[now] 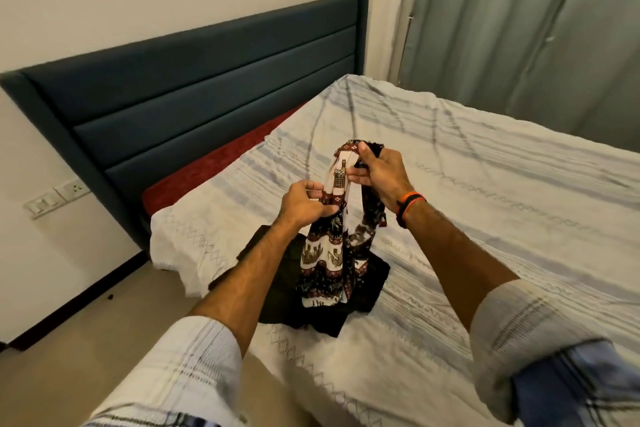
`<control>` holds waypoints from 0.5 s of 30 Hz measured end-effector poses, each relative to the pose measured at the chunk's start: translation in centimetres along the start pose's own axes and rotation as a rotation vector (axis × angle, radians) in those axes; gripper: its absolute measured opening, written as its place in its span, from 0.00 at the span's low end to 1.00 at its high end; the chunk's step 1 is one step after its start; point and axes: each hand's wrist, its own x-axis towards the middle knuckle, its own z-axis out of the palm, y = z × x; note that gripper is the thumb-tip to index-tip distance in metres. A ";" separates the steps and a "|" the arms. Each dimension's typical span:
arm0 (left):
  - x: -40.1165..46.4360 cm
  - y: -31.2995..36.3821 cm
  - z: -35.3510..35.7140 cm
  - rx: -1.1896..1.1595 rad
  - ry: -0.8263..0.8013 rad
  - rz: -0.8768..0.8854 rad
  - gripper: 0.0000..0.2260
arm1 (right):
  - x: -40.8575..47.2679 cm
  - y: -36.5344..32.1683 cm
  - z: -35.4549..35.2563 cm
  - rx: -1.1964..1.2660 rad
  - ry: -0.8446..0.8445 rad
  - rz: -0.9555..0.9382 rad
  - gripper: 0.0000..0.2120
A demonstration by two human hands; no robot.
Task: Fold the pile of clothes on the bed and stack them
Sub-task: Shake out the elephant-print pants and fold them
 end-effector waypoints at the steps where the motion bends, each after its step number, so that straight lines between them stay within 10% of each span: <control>1: -0.2 -0.4 0.3 0.052 -0.016 -0.019 0.25 | -0.6 -0.6 -0.3 0.038 0.014 -0.013 0.12; 9: -2.9 0.8 4.0 0.272 -0.078 0.211 0.05 | -3.3 -3.9 -4.2 0.257 0.144 -0.043 0.10; 15: -3.5 5.0 7.1 0.089 -0.123 0.209 0.10 | -3.7 -3.5 -8.9 0.213 0.200 -0.062 0.06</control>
